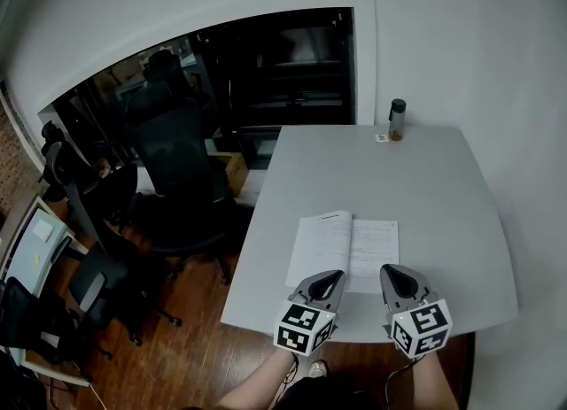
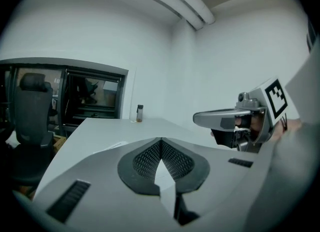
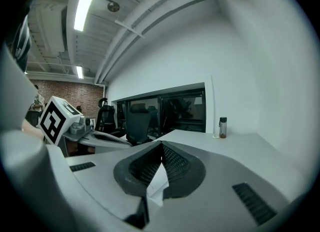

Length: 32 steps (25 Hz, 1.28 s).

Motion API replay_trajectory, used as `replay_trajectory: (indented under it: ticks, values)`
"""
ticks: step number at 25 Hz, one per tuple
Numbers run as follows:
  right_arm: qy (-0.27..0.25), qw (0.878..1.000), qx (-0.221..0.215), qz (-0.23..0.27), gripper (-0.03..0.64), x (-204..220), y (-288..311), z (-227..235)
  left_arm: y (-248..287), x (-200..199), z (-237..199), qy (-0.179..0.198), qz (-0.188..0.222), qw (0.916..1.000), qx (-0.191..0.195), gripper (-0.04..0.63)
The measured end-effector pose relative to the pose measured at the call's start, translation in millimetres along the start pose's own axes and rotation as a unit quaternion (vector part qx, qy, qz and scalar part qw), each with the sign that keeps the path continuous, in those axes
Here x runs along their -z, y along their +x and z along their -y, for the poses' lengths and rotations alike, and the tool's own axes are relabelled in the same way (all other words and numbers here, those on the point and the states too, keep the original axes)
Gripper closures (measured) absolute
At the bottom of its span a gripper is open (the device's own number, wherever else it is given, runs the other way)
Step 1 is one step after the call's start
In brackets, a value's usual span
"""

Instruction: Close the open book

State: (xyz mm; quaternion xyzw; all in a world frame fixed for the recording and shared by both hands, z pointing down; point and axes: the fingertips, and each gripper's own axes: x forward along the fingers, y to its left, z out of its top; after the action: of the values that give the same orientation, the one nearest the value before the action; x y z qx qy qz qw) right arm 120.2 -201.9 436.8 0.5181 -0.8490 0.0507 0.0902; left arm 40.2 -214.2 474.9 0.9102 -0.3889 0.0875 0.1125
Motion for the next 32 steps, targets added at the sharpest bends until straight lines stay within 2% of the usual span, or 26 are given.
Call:
replay_trajectory:
  ticks: [7, 11, 16, 19, 26, 32]
  values:
    - [0.010, 1.000, 0.016, -0.015, 0.614, 5, 26, -2, 2, 11, -33, -0.015, -0.008, 0.9999, -0.002, 0.591]
    - [0.046, 0.999, 0.027, -0.009, 0.614, 14, 26, 10, 4, 16, -37, -0.019, -0.015, 0.9996, -0.012, 0.591]
    - [0.056, 0.998, 0.006, -0.009, 0.614, 19, 24, 16, 5, 24, -38, -0.016, -0.029, 0.9988, -0.036, 0.591]
    - [0.052, 0.999, -0.014, -0.010, 0.614, 19, 27, 18, 10, 41, -41, -0.017, -0.050, 0.9972, -0.053, 0.591]
    - [0.034, 0.997, -0.069, -0.033, 0.614, 28, 44, 5, 15, 100, -51, -0.046, -0.101, 0.9890, -0.098, 0.591]
    - [0.025, 0.993, -0.101, -0.056, 0.614, 41, 53, -8, 17, 151, -62, -0.097, -0.164, 0.9739, -0.123, 0.591]
